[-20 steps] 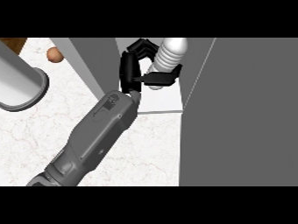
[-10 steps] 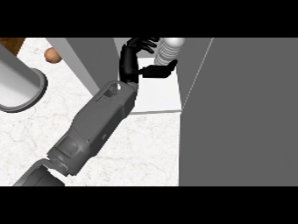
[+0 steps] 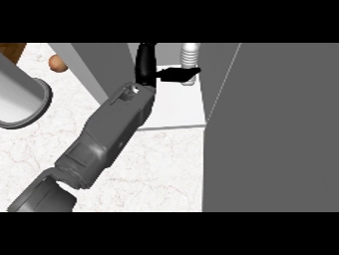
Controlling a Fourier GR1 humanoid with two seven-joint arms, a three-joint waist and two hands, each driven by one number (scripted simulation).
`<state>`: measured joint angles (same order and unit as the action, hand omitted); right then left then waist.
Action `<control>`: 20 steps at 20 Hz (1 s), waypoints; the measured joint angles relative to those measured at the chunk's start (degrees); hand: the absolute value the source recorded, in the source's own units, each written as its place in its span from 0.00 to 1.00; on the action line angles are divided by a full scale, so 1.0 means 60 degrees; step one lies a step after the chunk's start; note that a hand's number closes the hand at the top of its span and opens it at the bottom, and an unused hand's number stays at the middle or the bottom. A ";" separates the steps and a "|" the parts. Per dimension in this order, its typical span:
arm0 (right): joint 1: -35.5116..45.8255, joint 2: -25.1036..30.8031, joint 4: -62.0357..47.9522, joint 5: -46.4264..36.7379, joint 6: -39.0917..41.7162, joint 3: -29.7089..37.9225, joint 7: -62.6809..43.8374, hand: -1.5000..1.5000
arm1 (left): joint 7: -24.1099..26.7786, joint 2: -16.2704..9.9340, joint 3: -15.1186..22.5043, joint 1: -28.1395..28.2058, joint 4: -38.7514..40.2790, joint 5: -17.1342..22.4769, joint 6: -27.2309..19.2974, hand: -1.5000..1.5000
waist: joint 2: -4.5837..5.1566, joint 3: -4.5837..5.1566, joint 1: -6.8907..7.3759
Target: Pick up the bottled water, place it into the cabinet and close the cabinet
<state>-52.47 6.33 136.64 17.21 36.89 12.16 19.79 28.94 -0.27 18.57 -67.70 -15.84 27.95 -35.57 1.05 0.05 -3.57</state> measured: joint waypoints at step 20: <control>0.0011 0.0050 0.0041 0.0171 -0.0024 0.0102 -0.0232 0.00 | 0.0500 0.0040 -0.0241 0.0879 -0.2166 0.1009 0.2289 0.00 | -0.0207 0.0001 0.0414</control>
<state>-52.40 6.63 136.88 18.24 36.75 12.77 18.41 31.94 -0.04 17.12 -62.43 -28.84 34.00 -21.84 -0.19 0.05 -1.09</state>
